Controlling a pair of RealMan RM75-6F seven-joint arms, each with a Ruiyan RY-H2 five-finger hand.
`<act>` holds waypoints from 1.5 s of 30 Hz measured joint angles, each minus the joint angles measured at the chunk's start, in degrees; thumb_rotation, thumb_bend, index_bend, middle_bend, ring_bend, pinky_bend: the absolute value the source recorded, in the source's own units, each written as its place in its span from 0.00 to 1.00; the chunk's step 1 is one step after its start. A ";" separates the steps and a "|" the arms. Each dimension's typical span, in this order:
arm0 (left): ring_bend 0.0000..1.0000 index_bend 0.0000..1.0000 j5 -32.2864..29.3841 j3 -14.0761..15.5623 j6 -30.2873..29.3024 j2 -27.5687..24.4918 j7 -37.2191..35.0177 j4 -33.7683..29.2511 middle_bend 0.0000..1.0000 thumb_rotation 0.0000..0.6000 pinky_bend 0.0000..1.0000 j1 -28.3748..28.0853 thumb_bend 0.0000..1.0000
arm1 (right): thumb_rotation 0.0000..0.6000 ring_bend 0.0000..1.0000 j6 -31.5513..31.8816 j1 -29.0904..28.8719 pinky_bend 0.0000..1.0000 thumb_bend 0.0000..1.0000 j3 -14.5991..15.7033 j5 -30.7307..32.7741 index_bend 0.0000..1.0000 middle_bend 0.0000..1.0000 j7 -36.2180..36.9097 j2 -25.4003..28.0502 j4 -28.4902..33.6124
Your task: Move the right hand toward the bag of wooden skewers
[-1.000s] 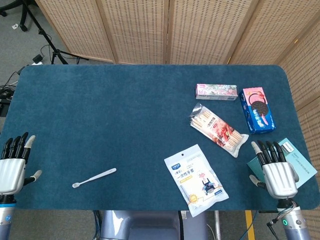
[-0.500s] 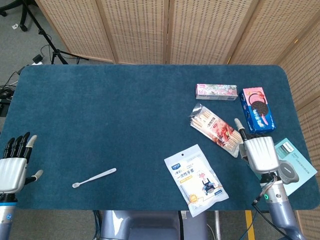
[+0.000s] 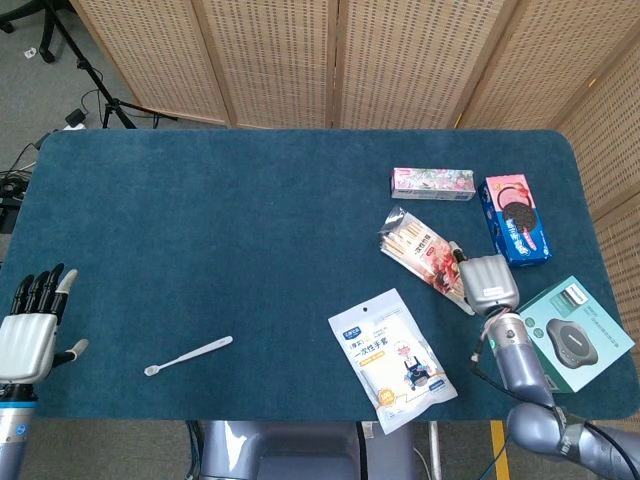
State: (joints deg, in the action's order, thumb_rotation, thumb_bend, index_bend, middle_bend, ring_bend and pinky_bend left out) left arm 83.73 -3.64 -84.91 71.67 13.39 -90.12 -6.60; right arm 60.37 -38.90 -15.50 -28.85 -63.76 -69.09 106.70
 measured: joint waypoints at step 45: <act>0.00 0.00 -0.34 0.26 0.60 0.26 -0.28 0.70 0.00 1.00 0.00 -0.44 0.03 | 1.00 0.88 -3.81 -21.44 0.87 1.00 11.02 23.26 0.00 0.72 1.47 -5.99 -8.32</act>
